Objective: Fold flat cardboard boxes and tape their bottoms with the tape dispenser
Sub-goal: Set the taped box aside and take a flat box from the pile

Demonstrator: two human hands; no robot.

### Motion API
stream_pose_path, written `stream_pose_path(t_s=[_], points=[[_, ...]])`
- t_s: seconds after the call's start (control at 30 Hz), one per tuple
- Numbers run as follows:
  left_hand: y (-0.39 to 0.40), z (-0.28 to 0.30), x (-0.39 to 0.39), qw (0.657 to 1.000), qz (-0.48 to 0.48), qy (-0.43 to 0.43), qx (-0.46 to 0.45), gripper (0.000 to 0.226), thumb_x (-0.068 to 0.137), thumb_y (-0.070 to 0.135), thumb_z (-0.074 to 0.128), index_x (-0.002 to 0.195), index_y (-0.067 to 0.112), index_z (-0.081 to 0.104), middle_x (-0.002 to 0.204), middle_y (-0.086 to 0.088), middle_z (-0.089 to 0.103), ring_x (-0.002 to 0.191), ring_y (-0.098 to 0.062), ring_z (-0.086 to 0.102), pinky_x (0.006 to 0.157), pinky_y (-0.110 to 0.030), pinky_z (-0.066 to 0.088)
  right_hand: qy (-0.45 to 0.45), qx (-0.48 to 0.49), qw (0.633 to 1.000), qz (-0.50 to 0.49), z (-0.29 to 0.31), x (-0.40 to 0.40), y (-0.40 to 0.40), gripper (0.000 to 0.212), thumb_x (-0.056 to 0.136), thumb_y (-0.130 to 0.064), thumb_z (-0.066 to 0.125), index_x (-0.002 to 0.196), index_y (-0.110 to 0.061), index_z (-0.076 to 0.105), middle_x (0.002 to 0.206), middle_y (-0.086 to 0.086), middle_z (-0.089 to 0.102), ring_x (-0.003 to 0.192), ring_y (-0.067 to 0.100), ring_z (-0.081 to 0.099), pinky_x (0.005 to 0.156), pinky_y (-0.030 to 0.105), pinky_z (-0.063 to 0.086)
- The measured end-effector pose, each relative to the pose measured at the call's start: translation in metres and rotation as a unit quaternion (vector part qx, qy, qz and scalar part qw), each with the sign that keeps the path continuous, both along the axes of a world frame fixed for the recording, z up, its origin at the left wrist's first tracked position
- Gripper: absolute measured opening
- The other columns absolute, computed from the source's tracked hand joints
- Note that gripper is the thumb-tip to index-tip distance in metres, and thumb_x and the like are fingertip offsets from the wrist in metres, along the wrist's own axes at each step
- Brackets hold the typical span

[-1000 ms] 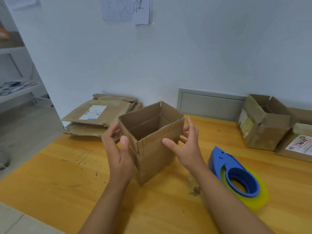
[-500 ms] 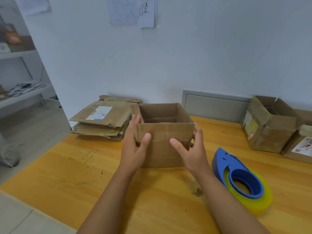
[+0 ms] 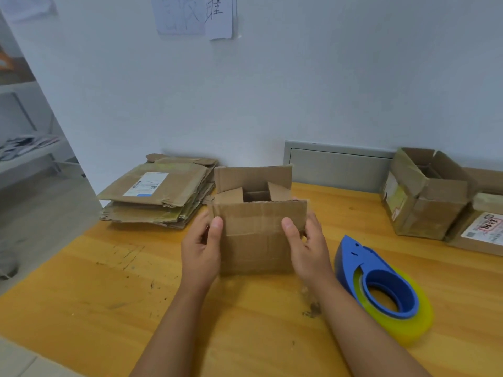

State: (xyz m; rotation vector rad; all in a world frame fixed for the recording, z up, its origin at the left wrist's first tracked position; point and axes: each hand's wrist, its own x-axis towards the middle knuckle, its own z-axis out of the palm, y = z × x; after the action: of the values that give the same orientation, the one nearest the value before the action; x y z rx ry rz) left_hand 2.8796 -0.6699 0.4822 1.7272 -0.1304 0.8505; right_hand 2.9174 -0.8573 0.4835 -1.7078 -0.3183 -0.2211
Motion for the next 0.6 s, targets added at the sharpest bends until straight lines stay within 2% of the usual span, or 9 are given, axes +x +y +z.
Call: stream_pose_path(t_s=[0.07, 0.1, 0.13, 0.2, 0.3, 0.37, 0.47, 0.53, 0.6], points=[[0.000, -0.001, 0.001, 1.000, 0.006, 0.007, -0.018, 0.021, 0.101, 0.035, 0.045, 0.094, 0.032, 0.064, 0.089, 0.019, 0.064, 0.085, 0.003, 0.057, 0.071, -0.007, 0.042, 0.015, 0.003, 1.000, -0.009, 0.002, 0.002, 0.002, 0.068, 0.088, -0.074, 0.040, 0.142, -0.033, 0.049, 0.143, -0.008, 0.050, 0.137, 0.016, 0.042, 0.112, 0.051, 0.039], [0.000, 0.000, 0.002, 1.000, 0.010, 0.011, -0.028, 0.021, 0.102, 0.032, 0.046, 0.095, 0.028, 0.065, 0.090, 0.019, 0.065, 0.085, 0.002, 0.058, 0.071, -0.008, 0.042, 0.019, 0.002, 1.000, -0.019, 0.003, 0.002, 0.004, 0.071, 0.091, -0.073, 0.040, 0.144, -0.027, 0.047, 0.144, -0.006, 0.049, 0.137, 0.015, 0.041, 0.113, 0.050, 0.039], [0.000, 0.000, 0.003, 0.999, 0.017, 0.014, -0.036, 0.021, 0.101, 0.030, 0.047, 0.094, 0.026, 0.066, 0.088, 0.019, 0.065, 0.084, 0.002, 0.058, 0.069, -0.008, 0.042, 0.017, 0.006, 0.999, -0.029, 0.004, 0.002, 0.006, 0.068, 0.093, -0.071, 0.040, 0.144, -0.026, 0.047, 0.145, -0.006, 0.049, 0.137, 0.013, 0.042, 0.113, 0.049, 0.039], [0.000, 0.001, 0.005, 0.998, 0.032, 0.014, -0.050, 0.019, 0.100, 0.031, 0.049, 0.091, 0.025, 0.065, 0.086, 0.018, 0.065, 0.082, 0.003, 0.058, 0.067, -0.008, 0.042, 0.014, 0.017, 0.999, -0.045, 0.005, 0.001, 0.011, 0.057, 0.090, -0.065, 0.041, 0.141, -0.038, 0.041, 0.144, -0.009, 0.048, 0.134, 0.010, 0.043, 0.111, 0.045, 0.042], [0.000, 0.000, 0.007, 0.994, 0.046, 0.028, -0.099, 0.010, 0.094, 0.035, 0.055, 0.101, 0.032, 0.062, 0.094, 0.022, 0.066, 0.088, 0.006, 0.059, 0.069, -0.007, 0.043, 0.008, 0.016, 0.997, -0.071, 0.004, -0.001, 0.017, 0.062, 0.092, -0.058, 0.048, 0.149, -0.041, 0.030, 0.140, -0.022, 0.041, 0.126, -0.002, 0.041, 0.106, 0.033, 0.044], [0.000, -0.003, 0.009, 0.990, 0.043, 0.037, -0.130, 0.023, 0.091, 0.034, 0.057, 0.114, 0.035, 0.058, 0.107, 0.023, 0.065, 0.099, 0.006, 0.060, 0.075, -0.008, 0.045, 0.001, 0.011, 0.997, -0.075, 0.002, 0.002, 0.019, 0.060, 0.098, -0.046, 0.054, 0.150, -0.041, 0.025, 0.136, -0.026, 0.041, 0.122, -0.006, 0.040, 0.101, 0.027, 0.042], [0.001, -0.002, 0.011, 0.989, 0.039, 0.039, -0.134, 0.040, 0.090, 0.028, 0.057, 0.130, 0.036, 0.052, 0.128, 0.018, 0.058, 0.117, 0.003, 0.054, 0.085, -0.009, 0.044, -0.004, 0.004, 0.997, -0.081, 0.001, 0.008, 0.018, 0.062, 0.099, -0.035, 0.057, 0.151, -0.040, 0.023, 0.140, -0.021, 0.041, 0.117, -0.012, 0.040, 0.087, 0.012, 0.040], [0.005, -0.004, 0.013, 0.996, 0.057, 0.023, -0.069, 0.031, 0.092, 0.028, 0.054, 0.118, 0.041, 0.061, 0.134, 0.016, 0.054, 0.124, 0.000, 0.050, 0.094, -0.011, 0.042, 0.003, -0.010, 0.997, -0.082, 0.004, 0.010, 0.017, 0.066, 0.099, -0.033, 0.058, 0.153, -0.037, 0.022, 0.145, -0.018, 0.037, 0.114, -0.010, 0.041, 0.084, 0.012, 0.040], [0.006, -0.007, 0.013, 0.998, 0.060, 0.030, -0.022, 0.021, 0.092, 0.036, 0.051, 0.103, 0.041, 0.067, 0.133, 0.017, 0.055, 0.127, 0.000, 0.047, 0.100, -0.019, 0.039, 0.007, -0.040, 0.996, -0.076, 0.011, 0.014, 0.015, 0.071, 0.098, -0.030, 0.059, 0.155, -0.036, 0.018, 0.151, -0.014, 0.031, 0.123, -0.001, 0.040, 0.099, 0.022, 0.041]])
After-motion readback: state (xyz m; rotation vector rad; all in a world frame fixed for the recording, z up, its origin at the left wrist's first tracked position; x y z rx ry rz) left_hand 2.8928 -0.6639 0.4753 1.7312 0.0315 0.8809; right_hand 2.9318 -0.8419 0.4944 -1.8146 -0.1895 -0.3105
